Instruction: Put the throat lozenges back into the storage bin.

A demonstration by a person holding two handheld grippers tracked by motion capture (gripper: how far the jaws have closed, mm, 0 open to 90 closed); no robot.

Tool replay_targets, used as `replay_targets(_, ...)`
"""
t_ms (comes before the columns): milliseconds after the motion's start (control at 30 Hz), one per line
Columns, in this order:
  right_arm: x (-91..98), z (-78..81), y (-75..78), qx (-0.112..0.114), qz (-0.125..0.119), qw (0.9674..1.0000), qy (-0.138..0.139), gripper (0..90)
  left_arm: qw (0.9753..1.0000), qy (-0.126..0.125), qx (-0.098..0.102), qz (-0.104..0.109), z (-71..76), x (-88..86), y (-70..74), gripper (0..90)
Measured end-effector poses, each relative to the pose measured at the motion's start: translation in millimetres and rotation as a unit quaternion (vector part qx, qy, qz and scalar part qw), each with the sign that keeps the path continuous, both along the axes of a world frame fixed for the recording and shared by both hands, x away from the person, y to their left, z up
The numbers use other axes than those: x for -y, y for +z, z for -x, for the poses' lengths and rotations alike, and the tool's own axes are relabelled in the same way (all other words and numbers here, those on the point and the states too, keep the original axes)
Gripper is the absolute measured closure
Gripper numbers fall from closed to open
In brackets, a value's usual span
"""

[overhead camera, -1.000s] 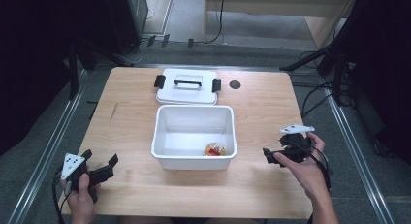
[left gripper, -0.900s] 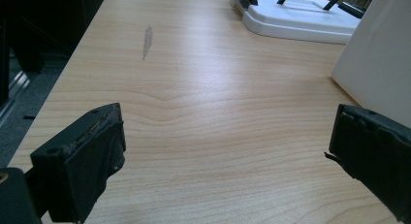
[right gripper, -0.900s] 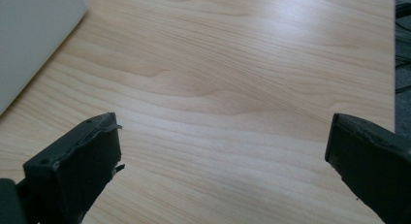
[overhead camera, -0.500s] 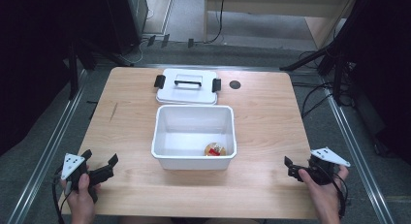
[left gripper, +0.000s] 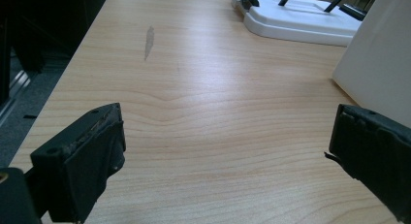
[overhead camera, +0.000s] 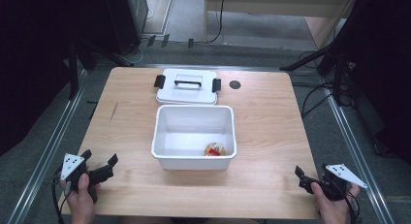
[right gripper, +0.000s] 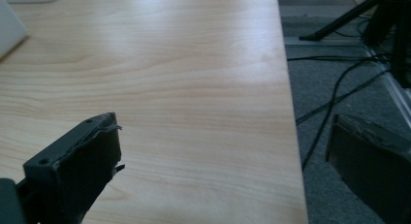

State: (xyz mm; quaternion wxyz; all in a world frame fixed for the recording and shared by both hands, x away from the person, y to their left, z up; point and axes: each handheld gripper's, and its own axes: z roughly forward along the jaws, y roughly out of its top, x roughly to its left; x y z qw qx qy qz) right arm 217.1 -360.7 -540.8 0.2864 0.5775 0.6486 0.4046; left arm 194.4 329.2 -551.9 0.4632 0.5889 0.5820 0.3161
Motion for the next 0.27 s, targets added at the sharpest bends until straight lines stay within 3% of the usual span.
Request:
replay_targets(200, -2.6, 5.6, -4.4, 0.002, -0.01, 0.9999, -0.01, 0.0, 1.0, 0.0, 0.0, 0.001, -0.1, -0.3, 0.0, 0.0)
replay_targets(267, -4.2, 6.8, -4.8, 0.005, -0.003, 0.9999, -0.012, 0.0, 1.0, 0.001, -0.001, 0.003, -0.3, -0.4, -0.1, 0.0)
